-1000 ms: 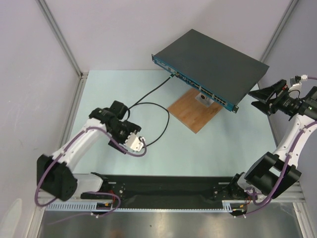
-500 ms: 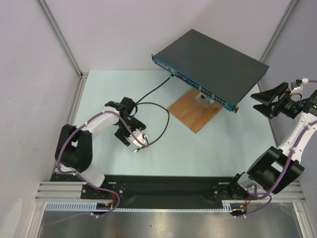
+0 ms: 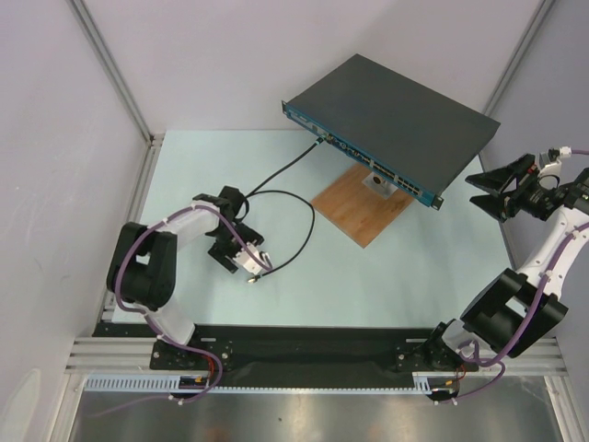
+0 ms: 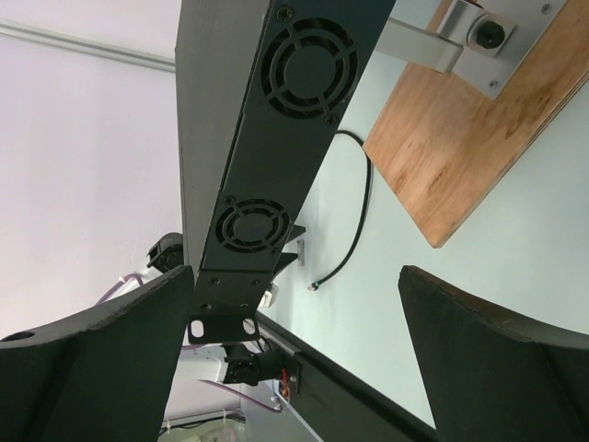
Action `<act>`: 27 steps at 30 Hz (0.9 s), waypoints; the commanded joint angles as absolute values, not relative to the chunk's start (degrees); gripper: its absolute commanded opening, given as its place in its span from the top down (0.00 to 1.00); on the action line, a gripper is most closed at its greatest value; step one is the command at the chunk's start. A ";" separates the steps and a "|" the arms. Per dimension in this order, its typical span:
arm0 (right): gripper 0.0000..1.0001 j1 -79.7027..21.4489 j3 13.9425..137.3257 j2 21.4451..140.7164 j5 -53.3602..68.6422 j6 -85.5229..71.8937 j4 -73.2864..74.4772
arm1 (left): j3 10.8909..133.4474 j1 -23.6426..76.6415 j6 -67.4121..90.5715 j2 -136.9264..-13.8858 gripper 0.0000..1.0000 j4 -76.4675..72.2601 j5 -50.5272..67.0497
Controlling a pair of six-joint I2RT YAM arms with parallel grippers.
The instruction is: Insert the plug into the switch port
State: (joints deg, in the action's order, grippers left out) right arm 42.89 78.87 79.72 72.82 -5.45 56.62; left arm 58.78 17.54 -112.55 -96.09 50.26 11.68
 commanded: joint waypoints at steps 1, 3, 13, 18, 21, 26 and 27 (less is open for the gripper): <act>0.00 43.16 80.60 79.72 72.77 -4.22 57.57 | 58.10 17.14 -120.59 -97.47 0.21 48.61 12.75; 0.00 43.24 80.77 79.72 72.51 -3.96 57.83 | 58.71 17.14 -119.62 -98.87 0.31 48.17 12.66; 0.00 43.16 81.03 79.01 73.39 -5.10 56.25 | 61.26 18.19 -112.78 -99.85 0.81 49.83 15.64; 0.00 43.16 82.35 77.26 73.74 -7.91 53.44 | 62.40 20.03 -103.55 -96.16 1.00 52.38 20.03; 0.00 43.24 83.93 76.38 73.48 -9.40 52.74 | 63.98 21.52 -95.47 -90.72 1.00 53.34 24.42; 0.00 43.16 85.61 74.01 73.39 -14.58 49.40 | 72.41 25.83 -76.40 -83.16 1.00 59.04 29.52; 0.00 43.24 85.26 73.48 73.74 -17.72 46.96 | 73.55 28.28 -73.68 -82.10 1.00 59.41 29.44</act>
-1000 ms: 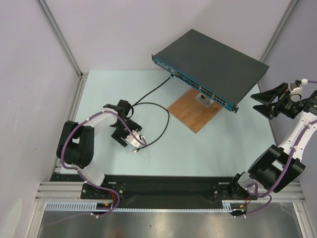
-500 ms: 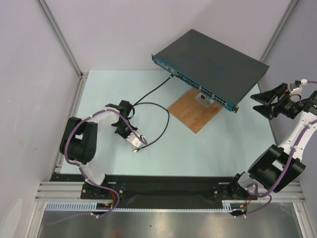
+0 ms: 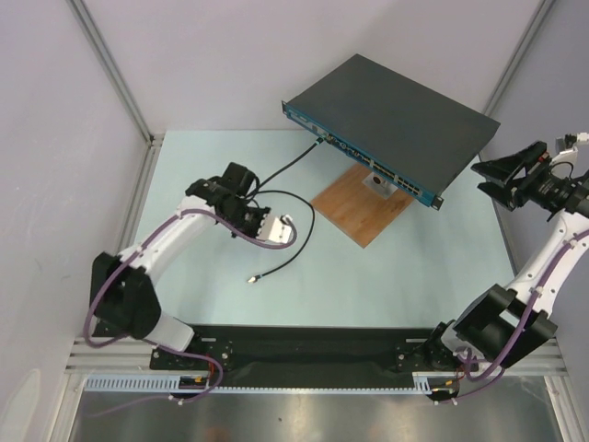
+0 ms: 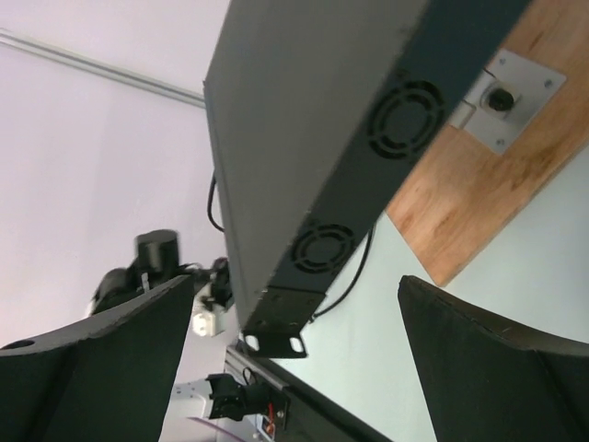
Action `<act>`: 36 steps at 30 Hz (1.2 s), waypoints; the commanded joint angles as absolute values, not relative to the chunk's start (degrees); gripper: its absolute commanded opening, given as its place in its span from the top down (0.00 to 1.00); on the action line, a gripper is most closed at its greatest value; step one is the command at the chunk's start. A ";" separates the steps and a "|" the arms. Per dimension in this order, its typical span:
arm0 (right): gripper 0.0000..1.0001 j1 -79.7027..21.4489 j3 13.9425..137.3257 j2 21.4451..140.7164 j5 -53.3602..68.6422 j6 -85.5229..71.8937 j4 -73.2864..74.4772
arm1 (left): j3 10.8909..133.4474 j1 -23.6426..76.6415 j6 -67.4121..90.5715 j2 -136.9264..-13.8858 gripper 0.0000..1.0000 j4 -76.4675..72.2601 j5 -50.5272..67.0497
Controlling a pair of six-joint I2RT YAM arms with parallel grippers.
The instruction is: Insert the plug into the switch port
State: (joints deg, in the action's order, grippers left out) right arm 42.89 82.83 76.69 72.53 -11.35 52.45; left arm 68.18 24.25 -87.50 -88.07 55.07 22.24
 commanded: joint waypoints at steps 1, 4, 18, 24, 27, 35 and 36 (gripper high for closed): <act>0.00 43.24 84.91 72.08 74.70 -19.41 45.28 | 74.61 29.78 -66.08 -81.31 1.00 59.15 29.10; 0.00 42.80 83.76 69.01 75.84 -27.49 37.55 | 80.74 36.28 -54.43 -79.45 1.00 59.76 27.78; 0.07 24.36 82.70 62.14 68.93 -30.33 31.45 | 101.07 53.17 -10.81 -82.96 1.00 45.62 6.27; 0.14 12.23 80.68 60.73 61.63 -28.48 30.67 | 107.57 56.51 -10.03 -87.45 1.00 46.76 -2.11; 0.22 6.96 81.12 61.26 59.07 -28.39 30.06 | 110.12 57.04 -8.71 -89.46 1.00 46.84 -2.55; 0.32 -3.24 81.56 65.12 54.14 -27.86 30.67 | 116.01 58.71 -7.82 -92.90 1.00 44.21 -4.57; 0.33 -3.77 81.74 65.39 53.79 -27.51 30.85 | 116.62 59.06 -7.91 -93.25 1.00 44.30 -4.66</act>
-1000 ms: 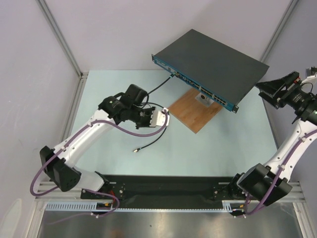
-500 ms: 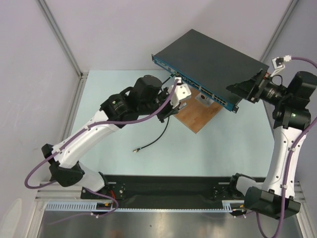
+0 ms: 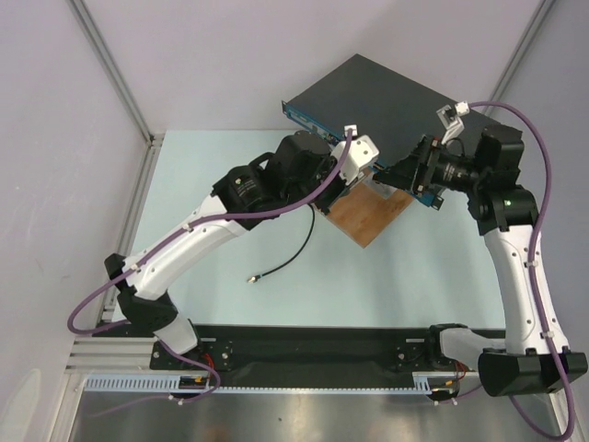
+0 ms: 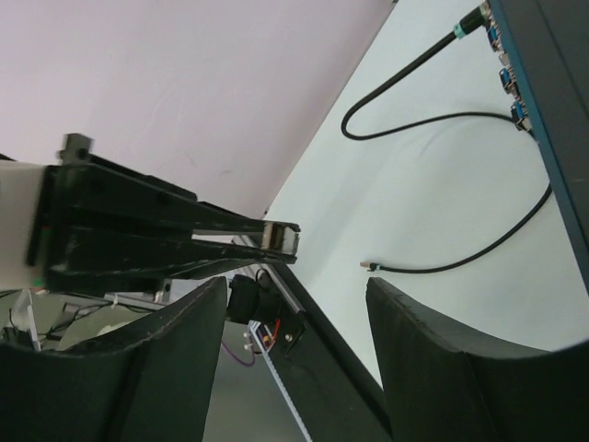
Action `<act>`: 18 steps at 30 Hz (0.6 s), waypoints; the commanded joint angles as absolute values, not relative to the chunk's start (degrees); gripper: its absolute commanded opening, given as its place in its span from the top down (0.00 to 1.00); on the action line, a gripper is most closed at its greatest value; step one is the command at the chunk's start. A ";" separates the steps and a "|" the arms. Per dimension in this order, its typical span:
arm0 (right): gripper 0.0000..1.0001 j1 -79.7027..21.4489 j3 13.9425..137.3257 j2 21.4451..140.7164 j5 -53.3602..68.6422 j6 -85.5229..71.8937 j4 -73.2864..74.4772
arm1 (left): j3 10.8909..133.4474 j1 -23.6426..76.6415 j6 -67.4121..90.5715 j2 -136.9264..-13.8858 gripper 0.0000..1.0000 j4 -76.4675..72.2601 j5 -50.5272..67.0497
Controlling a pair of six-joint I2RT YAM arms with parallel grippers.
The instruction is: Insert the plug into the switch port
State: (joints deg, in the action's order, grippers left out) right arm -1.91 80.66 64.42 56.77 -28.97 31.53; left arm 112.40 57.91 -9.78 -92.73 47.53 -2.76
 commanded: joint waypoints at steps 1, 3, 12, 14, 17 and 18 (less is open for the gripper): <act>0.33 -4.91 81.91 65.65 53.18 -27.34 31.02 | 117.67 59.15 -7.91 -93.95 1.00 44.21 -4.66; 0.35 -5.71 82.26 66.35 53.00 -27.42 30.67 | 118.47 59.50 -7.91 -94.39 1.00 44.39 -4.57; 0.38 -7.56 83.76 67.94 52.21 -27.60 29.53 | 120.76 61.26 -8.26 -96.33 1.00 44.65 -4.57; 0.38 -7.73 83.67 67.85 52.38 -27.69 29.18 | 120.94 61.52 -8.17 -96.59 1.00 44.65 -4.40; 0.37 -8.26 83.58 67.50 53.70 -27.34 28.39 | 121.03 61.52 -8.17 -97.03 1.00 44.74 -4.92; 0.37 -8.61 83.76 67.41 54.22 -26.72 28.48 | 120.85 61.44 -8.43 -97.21 1.00 44.74 -5.53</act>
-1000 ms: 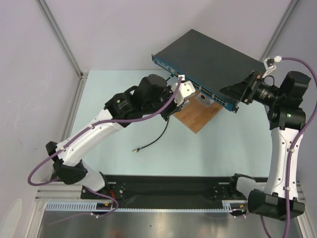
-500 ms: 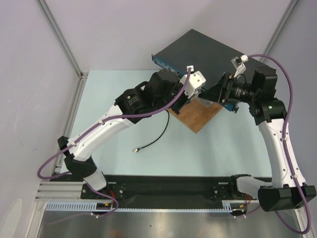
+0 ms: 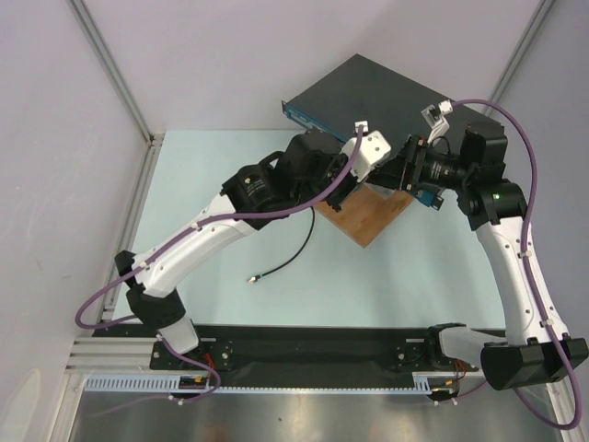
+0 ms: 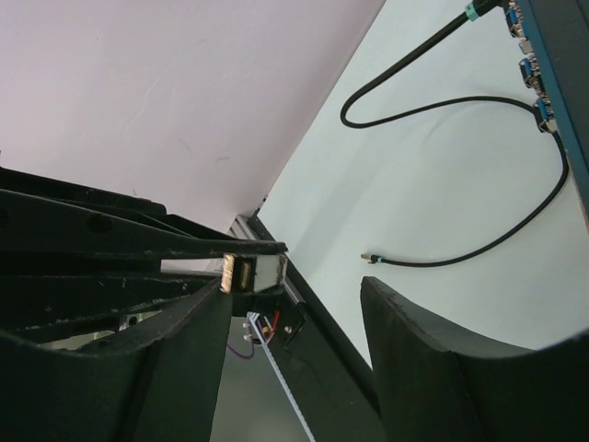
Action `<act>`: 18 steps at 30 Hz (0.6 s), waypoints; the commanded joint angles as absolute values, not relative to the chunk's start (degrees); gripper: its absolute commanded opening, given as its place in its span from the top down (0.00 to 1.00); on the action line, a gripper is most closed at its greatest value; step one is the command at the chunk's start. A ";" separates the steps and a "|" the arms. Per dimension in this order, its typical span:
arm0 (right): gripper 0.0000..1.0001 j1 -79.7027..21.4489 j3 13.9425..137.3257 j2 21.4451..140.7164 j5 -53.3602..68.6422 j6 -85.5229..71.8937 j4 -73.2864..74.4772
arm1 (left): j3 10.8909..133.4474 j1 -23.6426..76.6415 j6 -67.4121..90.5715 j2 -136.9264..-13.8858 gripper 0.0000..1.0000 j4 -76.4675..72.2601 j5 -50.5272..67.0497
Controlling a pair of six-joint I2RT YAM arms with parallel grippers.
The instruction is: Insert the plug into the switch port
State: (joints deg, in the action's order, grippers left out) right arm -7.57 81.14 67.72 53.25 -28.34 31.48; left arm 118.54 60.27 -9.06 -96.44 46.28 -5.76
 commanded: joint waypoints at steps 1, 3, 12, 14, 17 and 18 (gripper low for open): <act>0.36 -8.70 83.85 67.15 54.32 -25.94 28.74 | 120.15 61.52 -8.52 -97.03 1.00 44.39 -5.80; 0.39 -8.88 83.93 67.06 54.06 -24.26 29.53 | 118.84 61.35 -8.35 -96.33 1.00 43.34 -5.10; 0.65 -8.88 84.02 68.38 52.56 -25.31 29.62 | 118.74 61.44 -8.17 -95.80 1.00 41.57 -2.02; 0.92 -8.88 84.29 68.47 52.73 -25.49 29.71 | 118.92 61.44 -8.00 -95.80 1.00 41.84 -1.93; 1.00 -8.88 84.55 68.29 52.03 -25.49 29.97 | 118.13 61.35 -8.17 -95.19 0.90 41.40 -1.67; 1.00 -8.88 84.55 68.20 52.12 -25.58 30.06 | 116.56 61.35 -8.00 -94.05 0.82 40.96 -1.84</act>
